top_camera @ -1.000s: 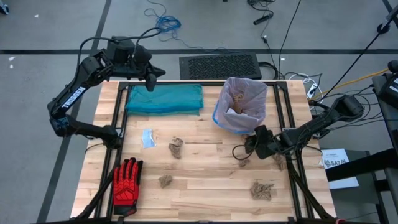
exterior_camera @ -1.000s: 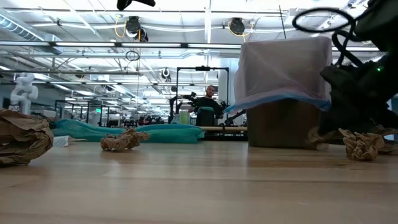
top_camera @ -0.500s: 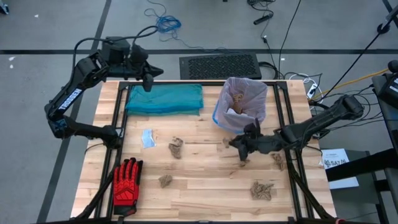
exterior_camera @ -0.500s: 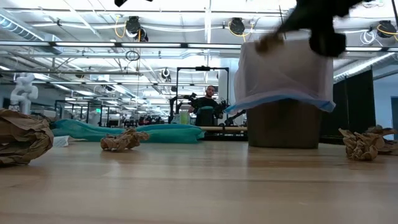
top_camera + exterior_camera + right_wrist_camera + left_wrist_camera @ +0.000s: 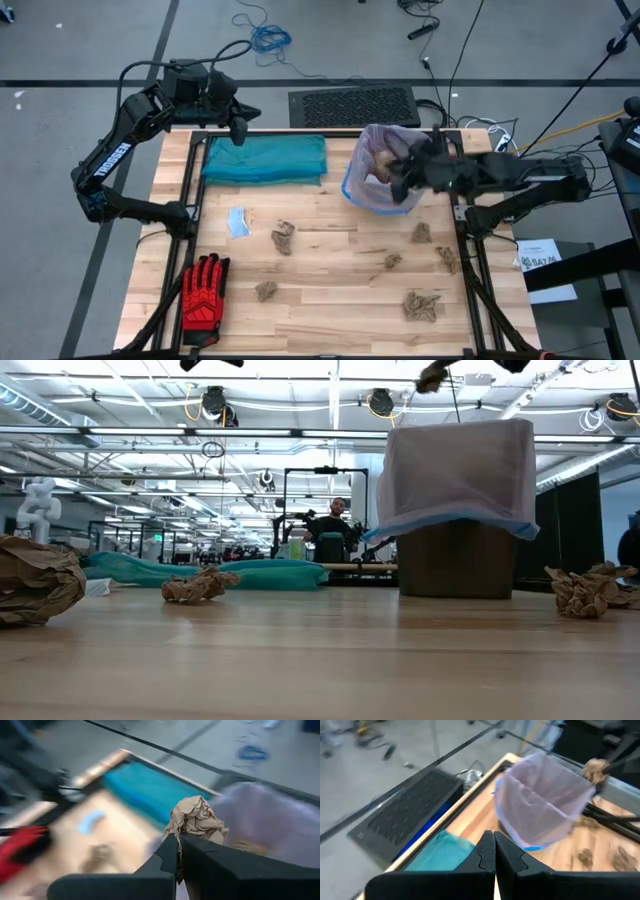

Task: Place trash/remove bag and relplace
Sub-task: Put the brown napkin into the trash bin

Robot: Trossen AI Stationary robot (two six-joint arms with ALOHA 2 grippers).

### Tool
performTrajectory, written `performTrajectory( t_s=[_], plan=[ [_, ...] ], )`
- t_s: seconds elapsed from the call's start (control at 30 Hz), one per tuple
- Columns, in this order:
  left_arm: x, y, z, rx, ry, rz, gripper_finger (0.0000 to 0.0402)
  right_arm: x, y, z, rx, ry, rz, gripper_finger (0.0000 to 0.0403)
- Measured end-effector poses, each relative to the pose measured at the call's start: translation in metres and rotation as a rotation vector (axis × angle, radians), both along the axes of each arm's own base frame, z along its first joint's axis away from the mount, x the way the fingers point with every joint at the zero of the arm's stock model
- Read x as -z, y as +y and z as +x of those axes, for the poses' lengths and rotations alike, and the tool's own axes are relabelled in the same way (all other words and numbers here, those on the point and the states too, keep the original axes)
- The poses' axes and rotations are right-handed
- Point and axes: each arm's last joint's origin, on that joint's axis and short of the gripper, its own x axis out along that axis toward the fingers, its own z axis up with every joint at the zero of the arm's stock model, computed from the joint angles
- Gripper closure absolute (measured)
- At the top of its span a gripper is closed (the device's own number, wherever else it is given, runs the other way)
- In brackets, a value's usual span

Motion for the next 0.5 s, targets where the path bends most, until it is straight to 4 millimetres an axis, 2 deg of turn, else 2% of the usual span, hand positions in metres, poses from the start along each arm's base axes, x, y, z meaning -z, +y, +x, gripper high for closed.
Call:
performTrajectory(
  t_s=[0.17, 0.4, 0.5],
  plan=[
    [0.007, -0.004, 0.004, -0.02, 0.048, -0.08, 0.0402, 0.004, -0.03, -0.012, 0.087, 0.137, 0.045, 0.0403],
    [0.022, -0.024, 0.006, -0.023, 0.164, -0.289, 0.0402, 0.015, -0.053, 0.001, 0.049, 0.206, 0.138, 0.0402],
    [0.025, -0.036, 0.011, 0.012, 0.204, -0.326, 0.0402, 0.022, -0.059, 0.008, 0.025, 0.242, 0.165, 0.0395]
  ],
)
